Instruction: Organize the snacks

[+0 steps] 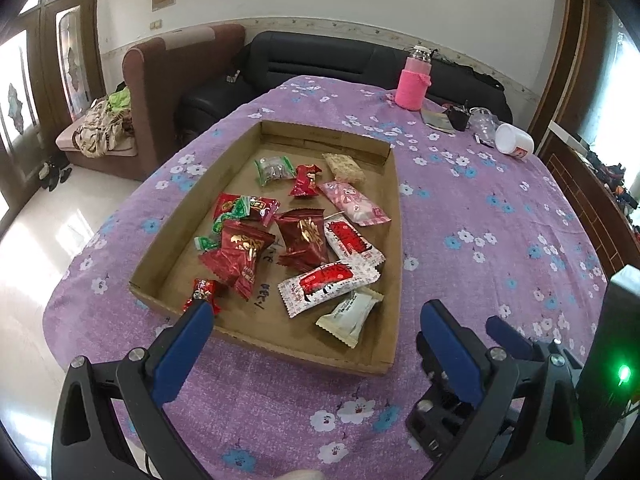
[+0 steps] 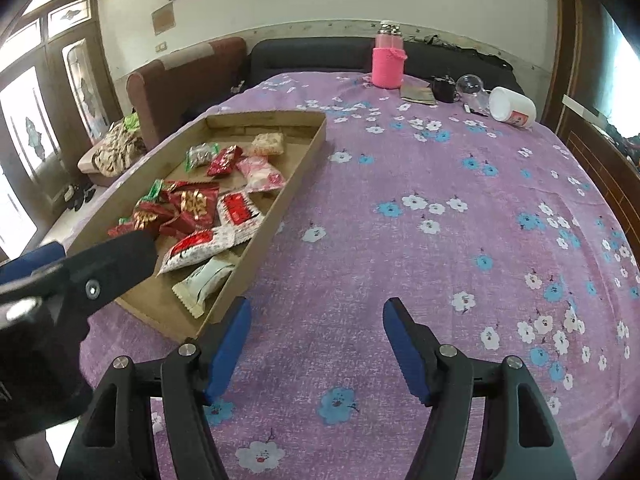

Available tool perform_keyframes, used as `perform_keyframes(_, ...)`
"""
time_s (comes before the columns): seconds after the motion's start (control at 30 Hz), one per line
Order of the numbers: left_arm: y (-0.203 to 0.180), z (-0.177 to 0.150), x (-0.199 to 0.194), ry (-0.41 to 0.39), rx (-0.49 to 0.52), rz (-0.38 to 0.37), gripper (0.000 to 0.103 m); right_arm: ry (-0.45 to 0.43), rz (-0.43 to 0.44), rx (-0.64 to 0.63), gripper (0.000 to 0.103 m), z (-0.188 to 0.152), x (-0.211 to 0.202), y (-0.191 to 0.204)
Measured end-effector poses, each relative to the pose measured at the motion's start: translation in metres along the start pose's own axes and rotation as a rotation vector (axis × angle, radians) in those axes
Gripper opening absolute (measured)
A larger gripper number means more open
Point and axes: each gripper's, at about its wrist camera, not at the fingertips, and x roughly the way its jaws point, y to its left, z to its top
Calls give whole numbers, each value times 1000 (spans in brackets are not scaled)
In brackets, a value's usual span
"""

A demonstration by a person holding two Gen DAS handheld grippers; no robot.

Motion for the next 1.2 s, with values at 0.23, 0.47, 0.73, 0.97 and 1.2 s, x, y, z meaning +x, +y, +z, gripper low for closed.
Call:
perform_keyframes(0.23, 1, 0, 4, 13, 4, -9, 103, -6, -8, -4, 73, 1, -2, 3)
perform_keyframes(0.47, 4, 0, 8, 19, -7, 8, 103, -6, -10, -7, 73, 2, -1, 3)
perform_keyframes(0.73, 10, 1, 12, 26, -6, 24, 103, -8, -28, 16, 74, 6, -1, -3)
perform_keyframes(0.97, 12, 1, 14, 30, -4, 20, 103, -10, -33, -2, 74, 5, -2, 1)
perform_keyframes(1.2, 13, 1, 14, 31, -8, 18, 103, -7, -35, -12, 74, 4, -2, 5)
